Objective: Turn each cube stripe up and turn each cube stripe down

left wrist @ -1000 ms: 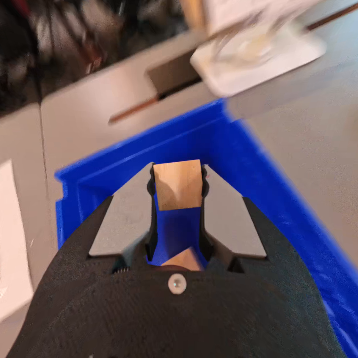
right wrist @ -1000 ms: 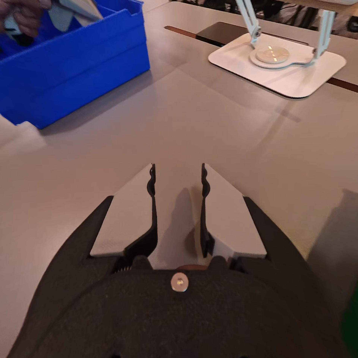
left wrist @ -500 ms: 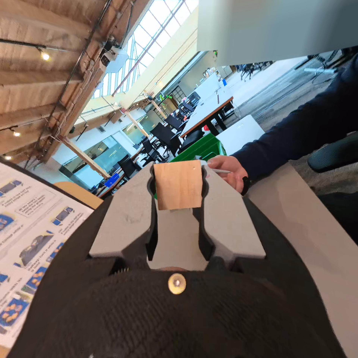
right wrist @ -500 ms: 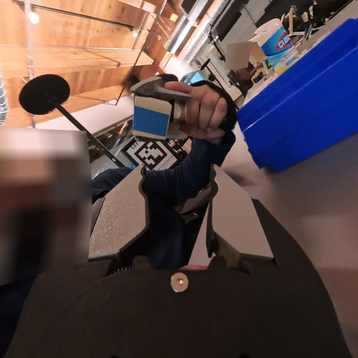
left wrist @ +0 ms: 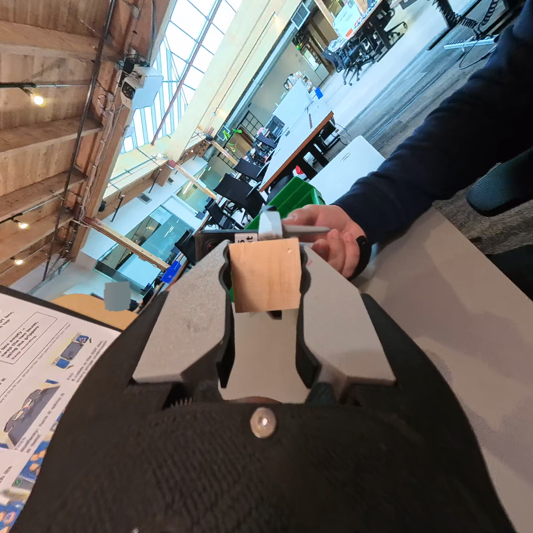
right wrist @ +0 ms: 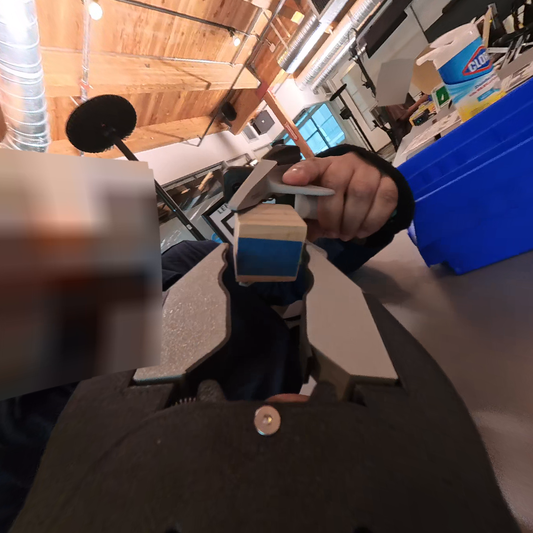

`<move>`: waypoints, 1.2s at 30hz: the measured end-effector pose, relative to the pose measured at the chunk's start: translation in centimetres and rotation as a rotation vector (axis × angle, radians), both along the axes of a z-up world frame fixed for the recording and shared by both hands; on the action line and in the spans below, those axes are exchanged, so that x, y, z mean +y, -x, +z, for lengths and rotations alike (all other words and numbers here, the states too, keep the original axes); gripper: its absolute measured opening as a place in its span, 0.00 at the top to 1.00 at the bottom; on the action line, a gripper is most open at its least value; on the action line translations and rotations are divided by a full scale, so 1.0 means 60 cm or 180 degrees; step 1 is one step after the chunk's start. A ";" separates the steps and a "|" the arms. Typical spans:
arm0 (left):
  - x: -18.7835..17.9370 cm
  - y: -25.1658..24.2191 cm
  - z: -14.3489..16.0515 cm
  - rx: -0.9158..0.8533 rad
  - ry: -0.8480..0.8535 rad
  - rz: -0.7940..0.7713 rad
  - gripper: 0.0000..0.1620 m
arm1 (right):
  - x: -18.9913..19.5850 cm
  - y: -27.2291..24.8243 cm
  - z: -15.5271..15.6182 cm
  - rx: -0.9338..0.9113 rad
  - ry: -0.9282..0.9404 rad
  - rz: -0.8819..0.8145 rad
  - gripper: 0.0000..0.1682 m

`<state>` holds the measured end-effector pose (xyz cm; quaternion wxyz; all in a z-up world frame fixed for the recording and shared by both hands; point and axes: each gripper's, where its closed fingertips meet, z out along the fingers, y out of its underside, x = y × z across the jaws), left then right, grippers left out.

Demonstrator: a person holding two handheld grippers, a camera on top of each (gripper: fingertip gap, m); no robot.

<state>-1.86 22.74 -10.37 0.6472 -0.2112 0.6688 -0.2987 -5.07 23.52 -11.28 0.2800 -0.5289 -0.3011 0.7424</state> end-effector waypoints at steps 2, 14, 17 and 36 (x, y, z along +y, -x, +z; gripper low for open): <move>0.003 -0.007 0.000 -0.0070 0.0014 0.0028 0.73 | 0.003 -0.004 -0.002 -0.0039 -0.0069 -0.0074 0.74; 0.094 -0.026 -0.032 -0.0215 0.0193 0.1117 0.76 | 0.082 -0.101 -0.010 -0.1185 -0.1072 -0.2267 0.75; 0.113 -0.014 -0.029 -0.0263 0.0163 0.1267 0.77 | 0.089 -0.171 -0.001 -0.1647 -0.1070 -0.2870 0.75; 0.165 -0.011 -0.081 -0.0017 0.0996 0.1631 0.81 | 0.120 -0.733 -0.227 -0.5239 0.0942 -0.4443 0.72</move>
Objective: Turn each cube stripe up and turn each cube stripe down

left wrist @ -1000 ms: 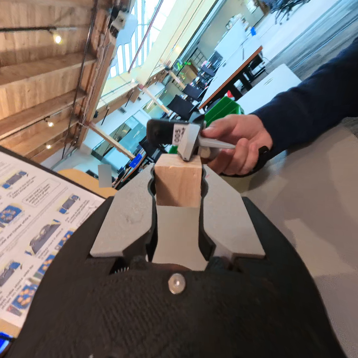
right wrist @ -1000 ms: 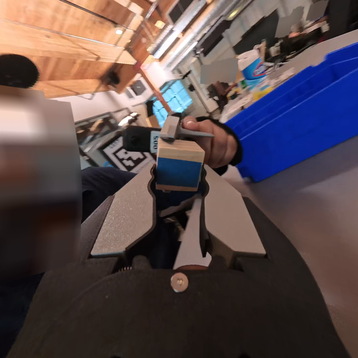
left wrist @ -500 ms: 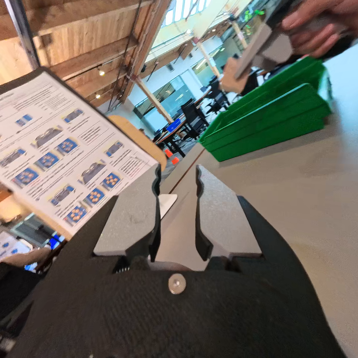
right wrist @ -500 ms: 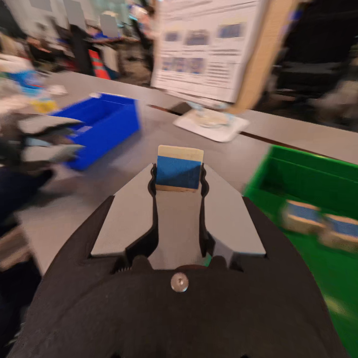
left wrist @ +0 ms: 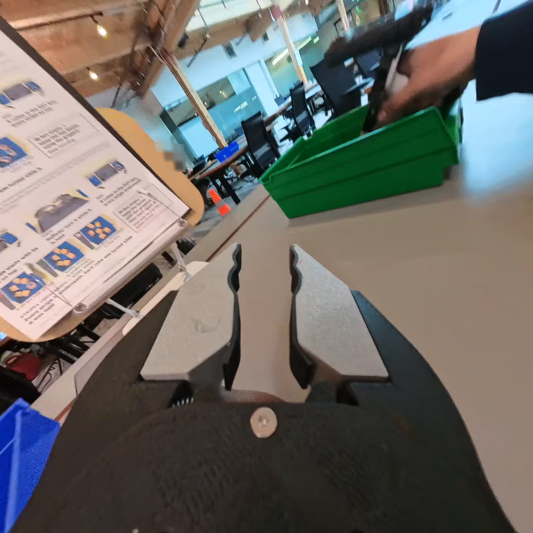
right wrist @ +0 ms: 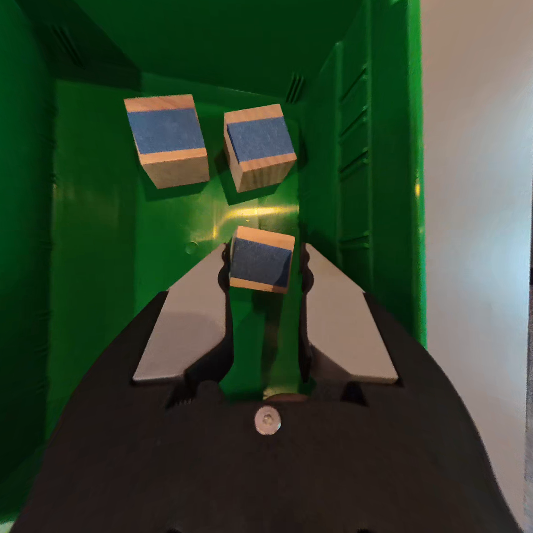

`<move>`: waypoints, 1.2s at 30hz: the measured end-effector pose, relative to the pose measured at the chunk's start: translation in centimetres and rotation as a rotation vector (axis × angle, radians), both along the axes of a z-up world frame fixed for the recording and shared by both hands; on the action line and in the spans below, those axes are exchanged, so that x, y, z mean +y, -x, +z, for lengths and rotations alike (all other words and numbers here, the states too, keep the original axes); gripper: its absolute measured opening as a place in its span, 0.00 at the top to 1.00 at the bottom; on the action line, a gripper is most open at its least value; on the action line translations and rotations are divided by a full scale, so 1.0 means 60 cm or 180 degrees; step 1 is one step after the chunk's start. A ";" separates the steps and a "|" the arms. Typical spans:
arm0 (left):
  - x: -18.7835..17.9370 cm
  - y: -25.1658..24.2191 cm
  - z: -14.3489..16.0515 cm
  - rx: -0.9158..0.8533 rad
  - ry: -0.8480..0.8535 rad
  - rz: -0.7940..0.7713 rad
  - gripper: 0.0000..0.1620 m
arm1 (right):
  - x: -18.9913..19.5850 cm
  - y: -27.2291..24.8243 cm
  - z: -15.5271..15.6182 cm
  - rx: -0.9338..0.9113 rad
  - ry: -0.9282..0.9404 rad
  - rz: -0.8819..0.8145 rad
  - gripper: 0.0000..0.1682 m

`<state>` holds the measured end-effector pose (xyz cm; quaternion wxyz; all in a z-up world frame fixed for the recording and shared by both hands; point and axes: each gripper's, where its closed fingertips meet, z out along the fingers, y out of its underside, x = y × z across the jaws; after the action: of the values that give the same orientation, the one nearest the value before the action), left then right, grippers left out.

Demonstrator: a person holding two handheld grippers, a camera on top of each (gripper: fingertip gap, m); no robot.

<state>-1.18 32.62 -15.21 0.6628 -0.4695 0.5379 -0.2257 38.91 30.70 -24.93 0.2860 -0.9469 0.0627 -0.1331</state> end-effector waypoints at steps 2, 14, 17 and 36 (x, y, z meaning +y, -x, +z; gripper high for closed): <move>-0.005 -0.013 -0.026 0.0167 0.0067 -0.0045 0.79 | 0.001 0.017 0.033 0.0076 -0.0236 0.0012 0.72; 0.018 -0.026 -0.087 0.0580 0.0165 0.0093 0.76 | 0.050 0.468 0.158 0.1231 -0.1522 0.1988 0.72; 0.021 -0.023 -0.090 0.0590 0.0219 0.0100 0.76 | 0.099 0.512 0.096 0.1011 -0.1350 0.2111 0.74; 0.082 0.191 0.099 0.0105 0.0577 0.1242 0.77 | 0.123 0.520 0.030 0.0478 -0.1453 0.2226 0.78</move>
<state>-12.65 37.56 -9.28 0.6401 -0.6261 0.4251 -0.1329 7.69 38.05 -23.14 0.5110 -0.8305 -0.2137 0.0586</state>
